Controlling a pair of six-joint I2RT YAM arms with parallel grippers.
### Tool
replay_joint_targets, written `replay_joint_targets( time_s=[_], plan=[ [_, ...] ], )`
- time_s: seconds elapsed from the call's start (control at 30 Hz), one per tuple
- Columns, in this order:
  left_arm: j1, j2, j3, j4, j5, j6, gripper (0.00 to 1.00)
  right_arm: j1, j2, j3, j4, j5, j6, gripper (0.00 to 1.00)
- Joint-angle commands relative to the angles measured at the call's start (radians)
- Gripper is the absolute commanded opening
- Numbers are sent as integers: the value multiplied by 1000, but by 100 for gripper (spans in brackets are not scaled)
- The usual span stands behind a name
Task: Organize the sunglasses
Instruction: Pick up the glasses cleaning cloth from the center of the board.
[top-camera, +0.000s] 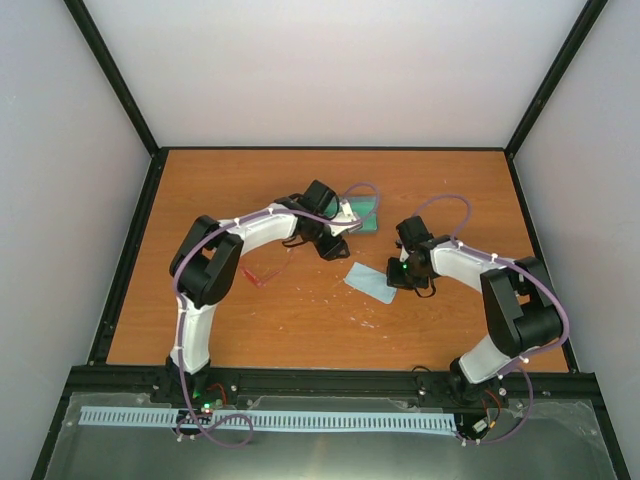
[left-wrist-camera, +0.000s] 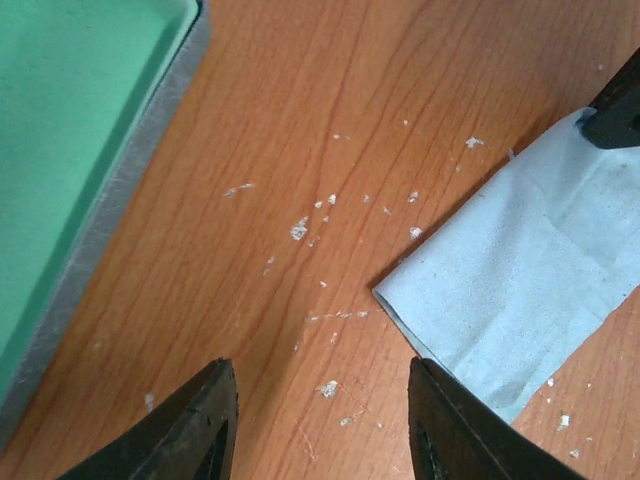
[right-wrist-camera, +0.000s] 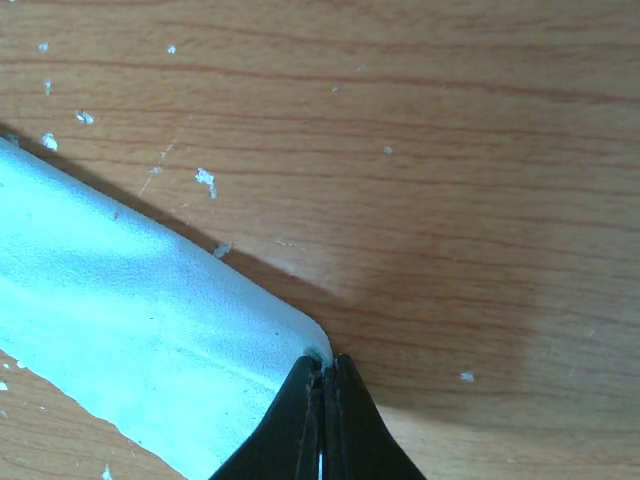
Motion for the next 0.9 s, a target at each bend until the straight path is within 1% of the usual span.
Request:
replay_joint_targets(
  time_s=[0.0,0.27,0.4,0.63,0.87],
  plan=[
    [-6,33,60,-36,73,54,47,7,23,22,-37,36,3,3],
    [-37,63,82,-61,125,70,47,6,20,30,-33,31,3,3],
    [-53,77,88,-61,123,75,45,7,12,27,-29,31,5,3],
    [-64,123,120,-91,123,80,40,6,8,36,-31,25,6,3],
    [-71,152,147,-106,103,72,38,7,4,39,-33,24,4,3]
  ],
)
